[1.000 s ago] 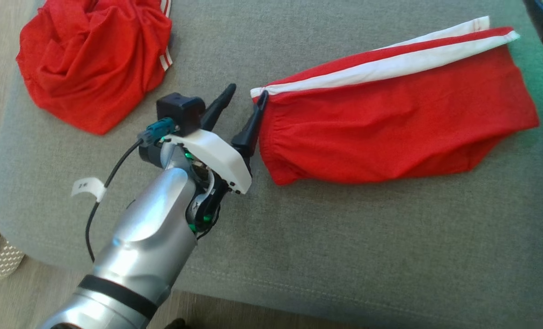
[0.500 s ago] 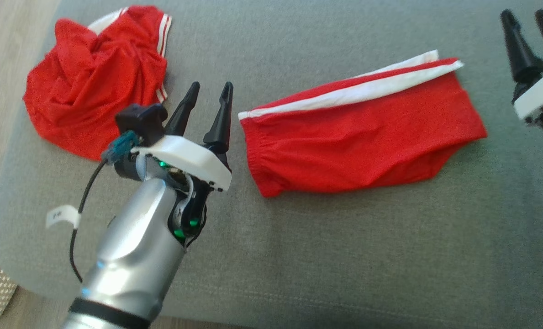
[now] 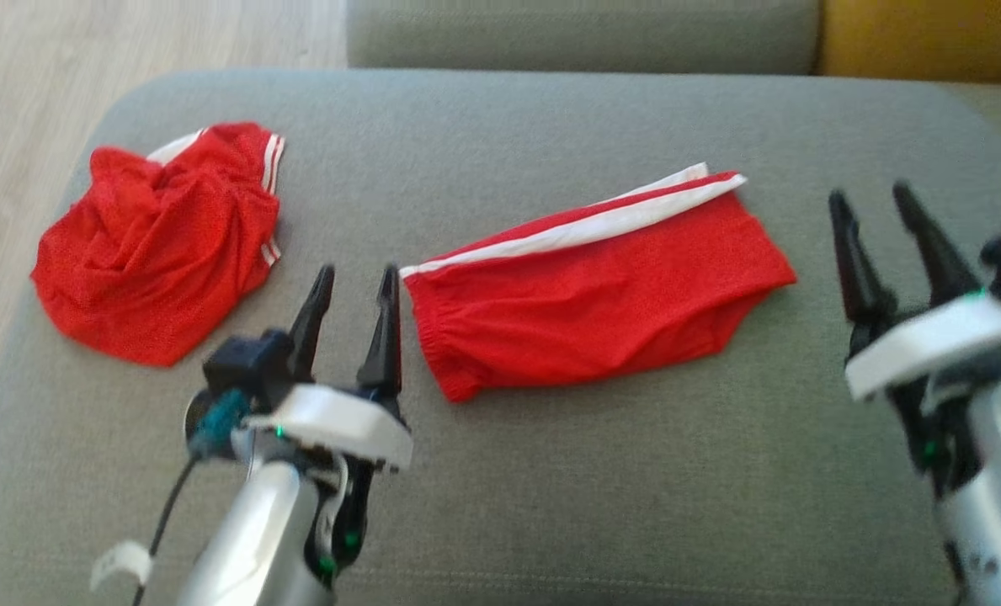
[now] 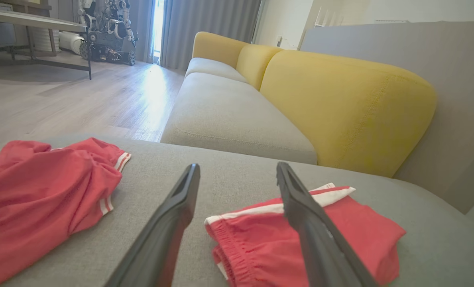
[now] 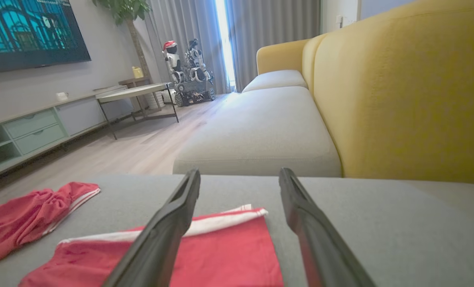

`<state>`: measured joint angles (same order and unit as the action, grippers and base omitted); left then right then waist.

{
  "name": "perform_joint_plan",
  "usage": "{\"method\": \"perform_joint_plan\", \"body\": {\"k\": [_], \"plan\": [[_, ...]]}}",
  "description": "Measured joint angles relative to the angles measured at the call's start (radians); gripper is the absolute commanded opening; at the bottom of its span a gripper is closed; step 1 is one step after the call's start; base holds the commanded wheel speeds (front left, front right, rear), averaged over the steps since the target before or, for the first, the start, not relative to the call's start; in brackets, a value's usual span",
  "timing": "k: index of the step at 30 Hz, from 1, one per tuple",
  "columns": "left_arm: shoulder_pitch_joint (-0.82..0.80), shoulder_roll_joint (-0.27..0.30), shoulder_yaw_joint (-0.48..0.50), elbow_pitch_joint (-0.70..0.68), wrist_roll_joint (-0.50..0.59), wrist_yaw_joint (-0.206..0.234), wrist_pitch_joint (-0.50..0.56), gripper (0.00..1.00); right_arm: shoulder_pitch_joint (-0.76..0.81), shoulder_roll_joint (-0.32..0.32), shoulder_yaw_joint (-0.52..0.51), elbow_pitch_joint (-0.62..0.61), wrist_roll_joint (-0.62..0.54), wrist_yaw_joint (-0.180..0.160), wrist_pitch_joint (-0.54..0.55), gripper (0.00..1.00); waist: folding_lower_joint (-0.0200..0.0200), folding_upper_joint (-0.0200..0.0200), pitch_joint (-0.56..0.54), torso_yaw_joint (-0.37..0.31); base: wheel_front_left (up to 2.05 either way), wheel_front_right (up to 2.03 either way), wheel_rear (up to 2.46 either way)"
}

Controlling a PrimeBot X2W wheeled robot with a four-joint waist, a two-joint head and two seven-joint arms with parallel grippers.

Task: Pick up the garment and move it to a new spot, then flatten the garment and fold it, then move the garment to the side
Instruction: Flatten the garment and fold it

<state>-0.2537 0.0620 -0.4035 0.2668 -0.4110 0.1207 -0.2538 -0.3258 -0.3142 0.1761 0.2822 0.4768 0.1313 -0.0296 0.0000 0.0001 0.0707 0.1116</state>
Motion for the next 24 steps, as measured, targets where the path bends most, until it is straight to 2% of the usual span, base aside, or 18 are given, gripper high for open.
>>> {"method": "perform_joint_plan", "body": {"k": [6,11,16,24], "plan": [[0.109,-0.007,0.030,-0.063,0.059,0.002,0.000,1.00,0.190,0.091,-0.100,-0.089,-0.157,0.000,-0.015,1.00,0.0000,0.0000,-0.031,-0.032,0.00,0.00,0.00],[0.169,-0.007,0.039,-0.084,0.110,-0.003,0.000,1.00,0.295,0.146,-0.121,-0.145,-0.283,0.000,-0.050,1.00,0.0000,0.0000,-0.034,-0.043,0.00,0.00,0.00],[0.209,-0.007,0.039,-0.091,0.118,-0.006,0.000,1.00,0.320,0.200,-0.146,-0.157,-0.305,0.000,-0.067,1.00,0.0000,0.0000,-0.033,-0.053,0.00,0.00,0.00],[0.208,-0.008,0.034,-0.111,0.100,0.003,0.000,1.00,0.319,0.216,-0.155,-0.169,-0.295,0.000,-0.062,1.00,0.0000,0.0000,-0.019,-0.040,0.00,0.00,0.00]]}}
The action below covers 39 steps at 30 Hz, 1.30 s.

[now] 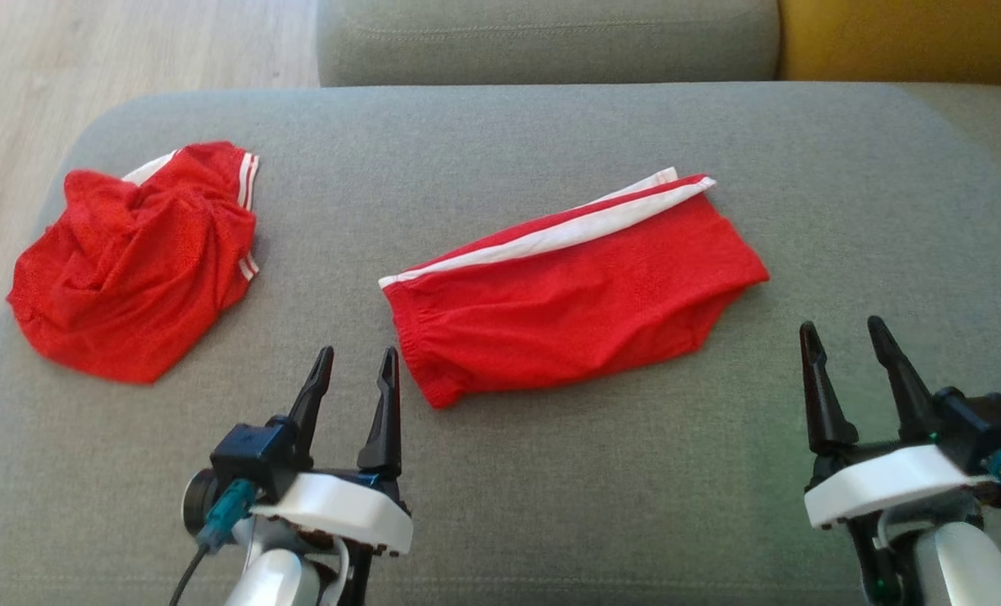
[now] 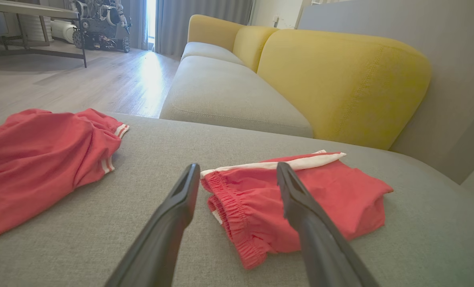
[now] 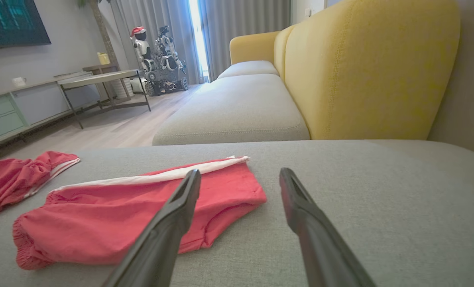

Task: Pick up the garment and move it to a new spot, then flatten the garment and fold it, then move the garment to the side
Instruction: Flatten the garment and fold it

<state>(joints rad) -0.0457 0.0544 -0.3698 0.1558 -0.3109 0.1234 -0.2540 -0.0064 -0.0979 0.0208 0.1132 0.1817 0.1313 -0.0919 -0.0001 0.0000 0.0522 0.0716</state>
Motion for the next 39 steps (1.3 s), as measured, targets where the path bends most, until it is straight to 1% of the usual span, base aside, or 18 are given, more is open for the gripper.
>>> {"method": "perform_joint_plan", "body": {"k": [2,5,6,10,12,15,16,18,19,22,26,31,39], "plan": [[-0.003,0.000,-0.004,-0.003,0.000,0.000,0.000,1.00,-0.001,0.011,-0.005,0.001,0.050,0.000,0.018,1.00,0.0000,0.0000,0.012,0.008,0.00,0.00,0.00],[-0.012,0.000,-0.009,-0.004,-0.007,0.000,0.000,1.00,-0.010,0.033,-0.020,0.021,0.209,0.000,0.078,1.00,0.0000,0.0000,0.034,0.023,0.00,0.00,0.00],[-0.012,0.000,-0.009,-0.004,-0.007,0.000,0.000,1.00,-0.010,0.033,-0.020,0.021,0.209,0.000,0.078,1.00,0.0000,0.0000,0.034,0.023,0.00,0.00,0.00],[-0.036,0.000,-0.025,-0.004,-0.018,0.000,0.000,1.00,-0.061,0.044,-0.071,0.081,0.393,0.000,0.176,1.00,0.0000,0.0000,0.064,0.051,0.00,0.00,0.00],[-0.044,-0.001,-0.040,-0.004,-0.019,0.001,0.000,1.00,-0.099,0.048,-0.107,0.112,0.459,0.000,0.216,1.00,0.0000,0.0000,0.080,0.068,0.00,0.00,0.00],[-0.051,-0.002,-0.052,-0.002,-0.035,0.006,0.000,1.00,-0.158,0.050,-0.173,0.185,0.554,0.000,0.279,1.00,0.0000,0.0000,0.103,0.098,0.00,0.00,0.00],[-0.056,-0.002,-0.061,0.006,-0.035,0.013,0.000,1.00,-0.178,0.050,-0.193,0.221,0.607,0.000,0.305,1.00,0.0000,0.0000,0.110,0.109,0.00,0.00,0.00],[-0.062,-0.002,-0.081,0.019,-0.035,0.022,0.000,1.00,-0.209,0.050,-0.222,0.285,0.685,0.000,0.342,1.00,0.0000,0.0000,0.121,0.131,0.00,0.00,0.00],[-0.062,-0.002,-0.091,0.022,-0.040,0.027,0.000,1.00,-0.224,0.050,-0.229,0.312,0.703,0.000,0.359,1.00,0.0000,0.0000,0.127,0.141,0.00,0.00,0.00],[-0.063,-0.002,-0.113,0.027,-0.060,0.037,0.000,1.00,-0.275,0.050,-0.247,0.372,0.725,0.000,0.392,1.00,0.0000,0.0000,0.145,0.169,0.00,0.00,0.00],[-0.075,-0.003,-0.137,0.026,-0.073,0.045,0.000,1.00,-0.346,0.046,-0.290,0.424,0.729,0.000,0.405,1.00,0.0000,0.0000,0.165,0.199,0.00,0.00,0.00],[-0.100,-0.002,-0.138,0.020,-0.079,0.053,0.000,1.00,-0.410,0.029,-0.308,0.490,0.734,0.000,0.431,1.00,0.0000,0.0000,0.182,0.220,0.00,0.00,0.00],[-0.109,-0.003,-0.138,0.006,-0.080,0.058,0.000,1.00,-0.517,0.018,-0.326,0.602,0.667,0.000,0.449,1.00,0.0000,0.0000,0.198,0.226,0.00,0.00,0.00]]}}
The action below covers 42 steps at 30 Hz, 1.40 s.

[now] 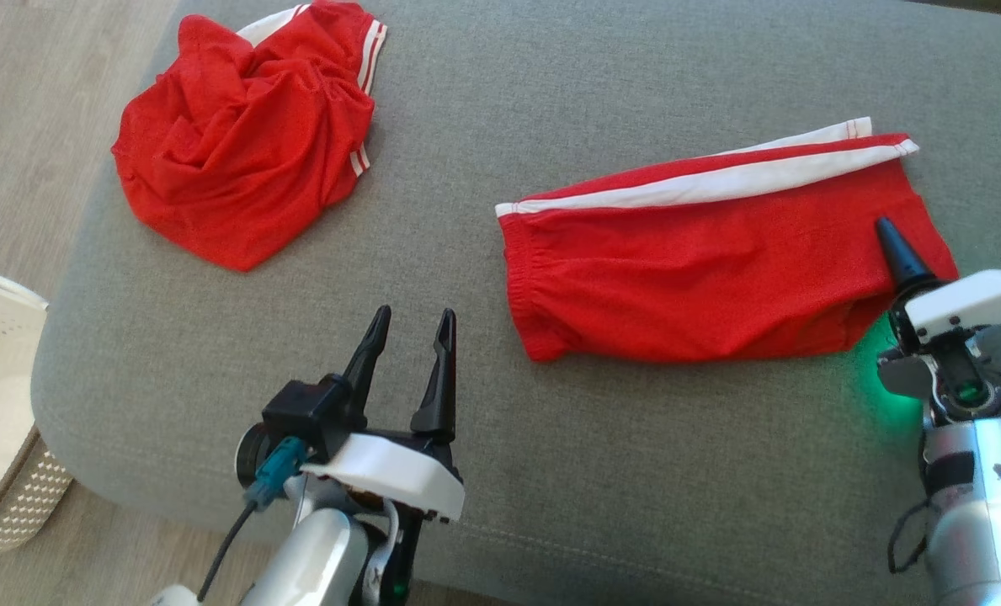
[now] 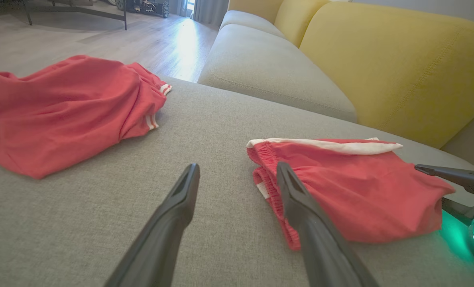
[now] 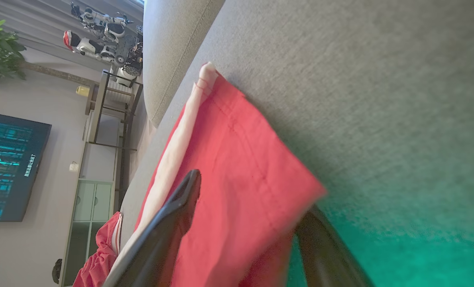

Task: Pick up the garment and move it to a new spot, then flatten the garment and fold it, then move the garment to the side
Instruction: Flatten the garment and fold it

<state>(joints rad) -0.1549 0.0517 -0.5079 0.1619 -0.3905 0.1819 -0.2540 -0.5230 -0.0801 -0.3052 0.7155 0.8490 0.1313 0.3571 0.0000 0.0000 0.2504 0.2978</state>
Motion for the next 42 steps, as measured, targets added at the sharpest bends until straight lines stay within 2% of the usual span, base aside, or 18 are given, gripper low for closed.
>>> {"method": "perform_joint_plan", "body": {"k": [7,8,9,10,11,26,33,36,39,42], "plan": [[-0.017,0.000,-0.002,-0.002,-0.010,0.000,0.000,1.00,-0.039,-0.006,0.019,0.035,-0.016,0.000,0.001,1.00,0.0000,0.0000,0.004,0.000,0.00,0.00,0.00],[-0.017,0.000,-0.001,-0.002,-0.010,0.000,0.000,1.00,-0.040,-0.007,0.027,0.036,-0.016,0.000,0.001,0.65,0.0000,0.0000,0.003,0.000,0.00,0.00,0.00],[-0.017,0.000,-0.001,-0.002,-0.010,0.000,0.000,1.00,-0.040,-0.008,0.035,0.036,-0.016,0.000,-0.001,0.65,0.0000,0.0000,0.003,-0.001,0.00,0.00,0.00],[-0.017,0.000,-0.001,-0.002,-0.010,0.000,0.000,1.00,-0.040,-0.009,0.041,0.036,-0.016,0.000,-0.004,0.29,0.0000,0.0000,0.002,-0.002,0.00,0.00,0.00],[-0.017,0.000,-0.001,-0.002,-0.010,0.000,0.000,1.00,-0.040,-0.009,0.046,0.036,-0.016,0.000,-0.007,0.00,0.0000,0.0000,0.001,-0.004,0.00,0.00,0.00],[-0.017,0.000,0.003,-0.001,-0.008,-0.001,0.000,1.00,0.007,0.022,0.072,-0.024,-0.005,0.000,-0.155,0.00,0.0000,0.0000,-0.020,-0.042,0.00,0.00,0.00],[-0.017,0.000,0.005,0.000,-0.008,-0.002,0.000,1.00,0.077,0.022,-0.045,-0.068,-0.092,0.000,-0.247,0.00,0.0000,0.0000,-0.043,-0.067,0.00,0.00,0.00],[-0.014,0.000,0.006,0.000,-0.008,-0.006,0.000,1.00,0.099,0.018,-0.121,-0.089,-0.167,0.000,-0.281,0.00,0.0000,0.0000,-0.055,-0.077,0.00,0.00,0.00],[-0.012,0.000,0.008,0.000,-0.007,-0.006,0.000,1.00,0.118,0.017,-0.227,-0.102,-0.288,0.000,-0.316,0.00,0.0000,0.0000,-0.066,-0.090,0.00,0.00,0.00],[-0.011,0.000,0.011,0.000,-0.004,-0.007,0.000,1.00,0.135,0.019,-0.303,-0.127,-0.372,0.000,-0.308,0.00,0.0000,0.0000,-0.073,-0.106,0.00,0.00,0.00]]}}
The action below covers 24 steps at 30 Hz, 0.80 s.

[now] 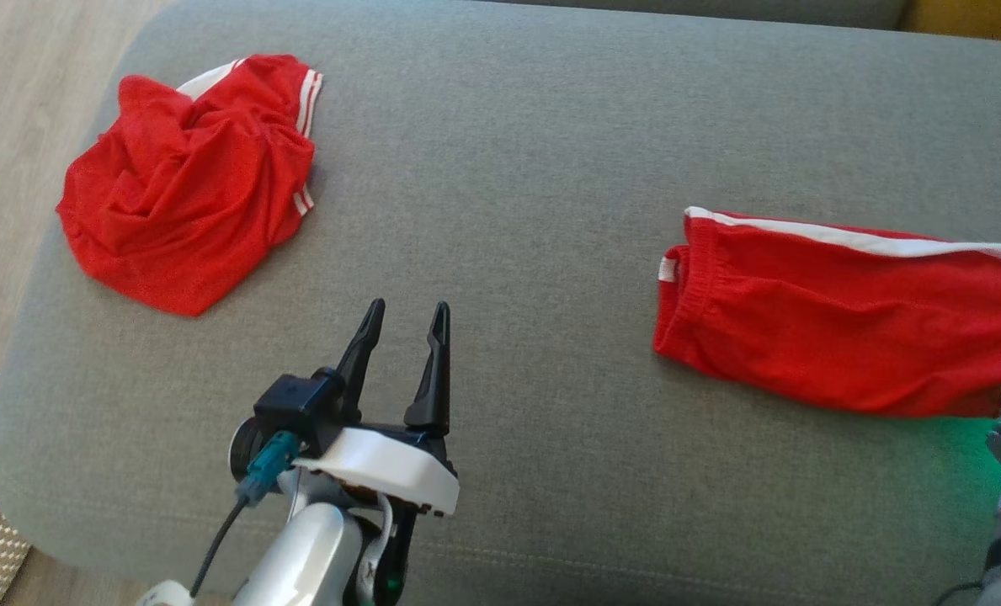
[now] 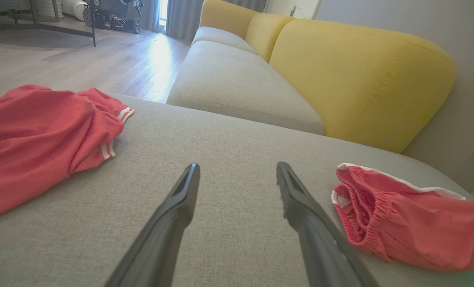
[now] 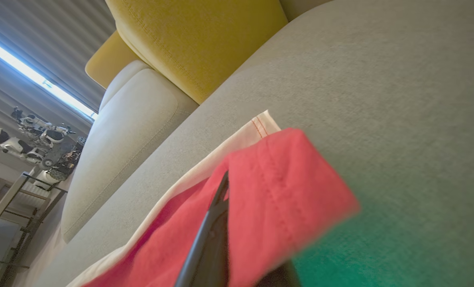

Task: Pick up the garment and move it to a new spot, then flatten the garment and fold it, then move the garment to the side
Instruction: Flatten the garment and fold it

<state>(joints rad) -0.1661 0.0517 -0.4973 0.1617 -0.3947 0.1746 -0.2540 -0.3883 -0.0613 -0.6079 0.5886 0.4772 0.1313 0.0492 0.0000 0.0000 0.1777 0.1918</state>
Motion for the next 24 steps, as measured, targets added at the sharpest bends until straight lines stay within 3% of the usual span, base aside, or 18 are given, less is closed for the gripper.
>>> {"method": "perform_joint_plan", "body": {"k": [7,18,24], "plan": [[0.000,0.000,-0.001,0.001,0.006,-0.009,0.000,1.00,-0.009,0.016,-0.004,-0.026,-0.054,0.000,0.041,0.00,0.0000,0.0000,-0.002,-0.020,0.00,0.00,0.00],[0.002,0.000,-0.001,0.011,0.006,-0.016,0.000,1.00,0.027,0.015,0.397,-0.159,0.141,0.000,-0.006,0.00,0.0000,0.0000,-0.039,-0.002,0.00,0.00,0.00],[0.013,0.000,-0.001,0.013,0.006,-0.016,0.000,1.00,0.109,0.015,0.566,-0.230,0.183,0.000,-0.014,0.00,0.0000,0.0000,-0.045,0.018,0.00,0.00,0.00]]}}
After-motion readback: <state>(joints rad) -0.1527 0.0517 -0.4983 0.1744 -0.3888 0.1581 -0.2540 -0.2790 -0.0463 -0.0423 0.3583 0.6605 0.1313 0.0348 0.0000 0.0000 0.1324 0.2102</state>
